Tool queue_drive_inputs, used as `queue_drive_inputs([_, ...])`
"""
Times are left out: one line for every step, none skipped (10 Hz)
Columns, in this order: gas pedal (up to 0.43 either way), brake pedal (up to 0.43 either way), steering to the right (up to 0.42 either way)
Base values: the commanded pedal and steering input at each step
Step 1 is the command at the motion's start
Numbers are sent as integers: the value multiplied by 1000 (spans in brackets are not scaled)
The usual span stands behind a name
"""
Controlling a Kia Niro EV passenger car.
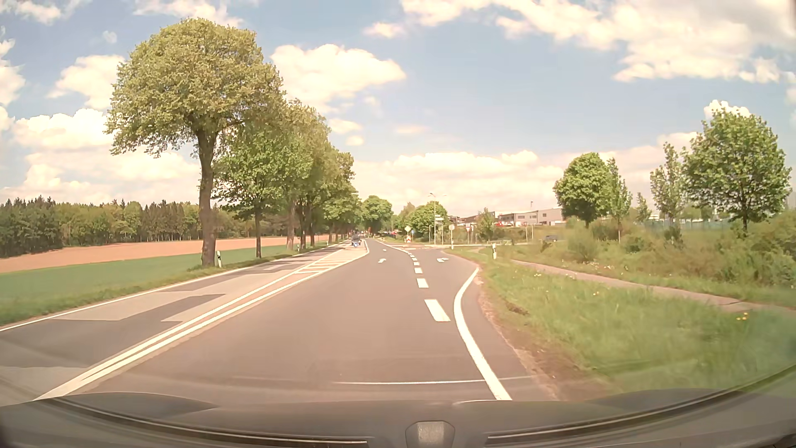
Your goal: Follow the waypoints while adhering to traffic rules and regulations
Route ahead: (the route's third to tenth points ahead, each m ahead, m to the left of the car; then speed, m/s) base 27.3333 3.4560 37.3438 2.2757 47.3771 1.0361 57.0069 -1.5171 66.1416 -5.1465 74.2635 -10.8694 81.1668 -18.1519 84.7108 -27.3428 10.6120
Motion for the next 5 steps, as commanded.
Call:
queue_drive_inputs([0, 0, 34])
queue_drive_inputs([0, 0, 39])
queue_drive_inputs([0, 0, 42])
queue_drive_inputs([0, 0, 41])
queue_drive_inputs([0, 0, 39])
